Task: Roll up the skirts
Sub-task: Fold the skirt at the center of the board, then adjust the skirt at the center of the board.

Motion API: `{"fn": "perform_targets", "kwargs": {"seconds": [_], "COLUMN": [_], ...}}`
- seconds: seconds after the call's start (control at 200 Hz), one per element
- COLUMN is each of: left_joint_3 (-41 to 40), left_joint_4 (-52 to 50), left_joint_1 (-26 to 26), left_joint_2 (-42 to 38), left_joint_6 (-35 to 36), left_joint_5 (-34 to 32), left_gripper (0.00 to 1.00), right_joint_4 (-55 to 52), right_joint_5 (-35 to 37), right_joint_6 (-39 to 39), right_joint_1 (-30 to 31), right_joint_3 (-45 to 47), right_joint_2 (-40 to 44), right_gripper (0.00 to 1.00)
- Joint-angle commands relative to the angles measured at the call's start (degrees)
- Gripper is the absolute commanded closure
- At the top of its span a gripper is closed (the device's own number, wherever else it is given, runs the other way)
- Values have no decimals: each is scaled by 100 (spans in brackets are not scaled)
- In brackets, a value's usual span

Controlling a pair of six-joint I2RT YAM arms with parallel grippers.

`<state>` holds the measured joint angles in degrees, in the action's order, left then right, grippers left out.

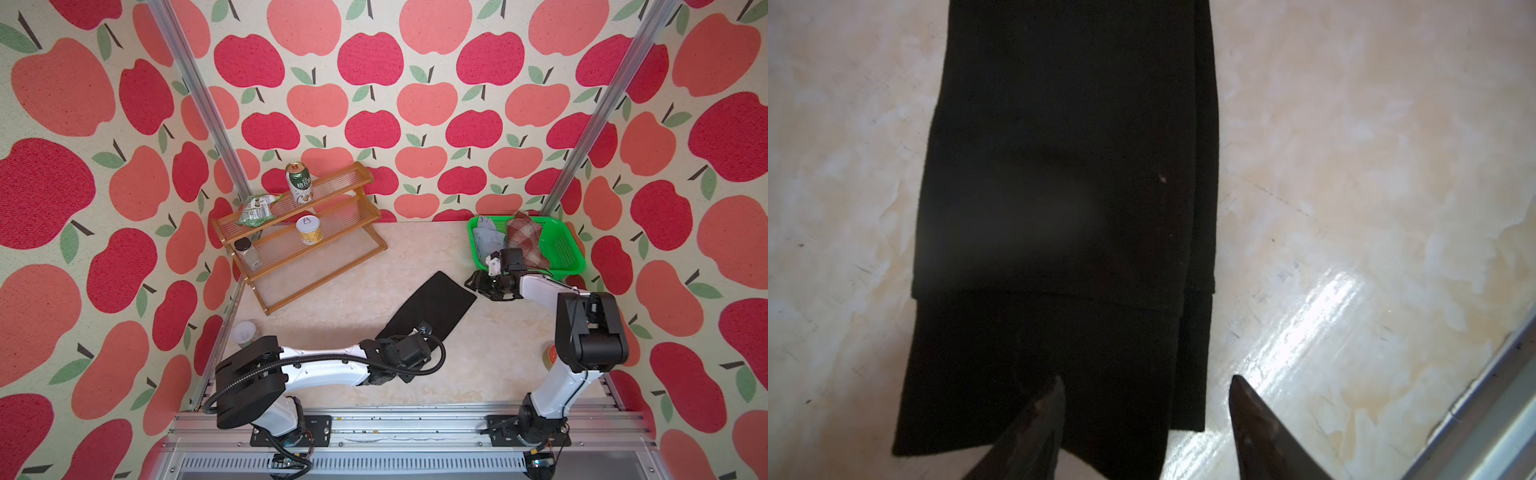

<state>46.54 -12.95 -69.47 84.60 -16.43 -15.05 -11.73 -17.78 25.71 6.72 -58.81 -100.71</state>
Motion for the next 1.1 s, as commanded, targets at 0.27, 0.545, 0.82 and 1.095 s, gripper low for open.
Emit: {"fn": "perform_targets", "kwargs": {"seconds": [0.27, 0.545, 0.82, 1.095], "left_joint_3": [-475, -770, -1089, -1330], "left_joint_4": [435, 150, -167, -212], "left_joint_1": [774, 1158, 1595, 1860], "left_joint_2": [-1045, -1842, -2642, -2979], "left_joint_6": [151, 162, 15, -94], "left_joint_5": [296, 271, 325, 389], "left_gripper": [31, 31, 29, 27], "right_joint_4": [55, 267, -51, -412], "right_joint_5": [-302, -352, 177, 960], "right_joint_6": [276, 362, 256, 94], "right_joint_1": [-32, -6, 322, 867], "right_joint_3": [873, 880, 578, 368], "right_joint_2": [537, 120, -230, 455], "right_gripper": [49, 63, 60, 39]}}
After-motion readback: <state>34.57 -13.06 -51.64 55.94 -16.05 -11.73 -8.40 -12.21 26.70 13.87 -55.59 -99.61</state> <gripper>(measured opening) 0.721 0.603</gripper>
